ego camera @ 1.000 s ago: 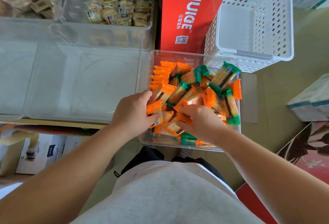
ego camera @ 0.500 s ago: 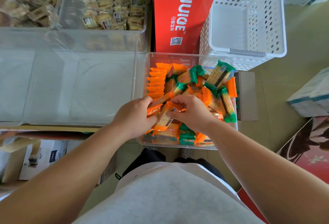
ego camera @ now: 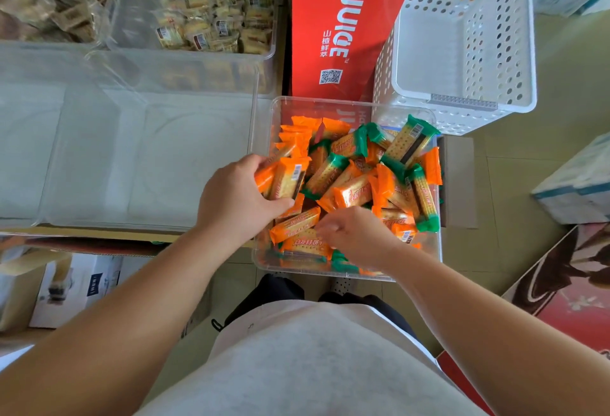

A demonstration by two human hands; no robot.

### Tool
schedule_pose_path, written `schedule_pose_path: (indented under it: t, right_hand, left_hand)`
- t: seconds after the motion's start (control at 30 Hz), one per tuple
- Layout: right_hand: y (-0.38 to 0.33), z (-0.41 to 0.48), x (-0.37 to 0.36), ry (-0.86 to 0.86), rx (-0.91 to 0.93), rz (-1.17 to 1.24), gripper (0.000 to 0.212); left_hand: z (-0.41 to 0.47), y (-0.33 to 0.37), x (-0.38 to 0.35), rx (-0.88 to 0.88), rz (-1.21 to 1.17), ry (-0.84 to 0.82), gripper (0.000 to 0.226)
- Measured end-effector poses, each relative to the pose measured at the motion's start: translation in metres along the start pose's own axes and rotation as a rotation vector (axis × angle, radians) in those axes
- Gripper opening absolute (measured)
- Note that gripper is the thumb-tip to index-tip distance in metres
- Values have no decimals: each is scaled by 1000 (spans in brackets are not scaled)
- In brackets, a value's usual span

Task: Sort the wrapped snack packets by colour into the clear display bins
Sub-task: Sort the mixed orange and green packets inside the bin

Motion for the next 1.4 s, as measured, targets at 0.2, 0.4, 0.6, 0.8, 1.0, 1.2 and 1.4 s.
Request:
schedule_pose_path:
  t: [0.2, 0.4, 0.6, 0.8, 1.0, 1.2, 1.4]
  right_hand:
    - [6, 35, -25, -191, -34, -526, 23]
    - [14, 51, -42, -249, -28, -795, 39]
    - [15, 62, -43, -216, -132, -725, 44]
    - [8, 57, -38, -206, -158, -539, 45]
    - [-13, 21, -7, -47, -5, -469, 43]
    - [-16, -4, 47, 65, -50, -516, 40]
    - [2, -19, 72, 234, -71, -739, 40]
  left_hand:
    - [-2, -14, 0, -18, -104, -27, 76]
    - [-3, -23, -5, -5, -182, -25, 73]
    - [-1, -24, -7, -31, -171, -29, 73]
    - [1, -22, -6, -51, -171, -50, 70]
    - [3, -22, -5, -60, -152, -80, 73]
    - [2, -22, -2, -38, -150, -94, 74]
    - [-4, -24, 0, 16, -204, -105, 76]
Point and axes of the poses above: each hand's wrist, its own z-axis towards the middle knuckle, its own x-axis out of the back of the hand, y = z × x, the point moved 1 cm from there along z, towards the middle knuckle, and after that the axes turned 2 degrees about y, right-handed, at the moved point
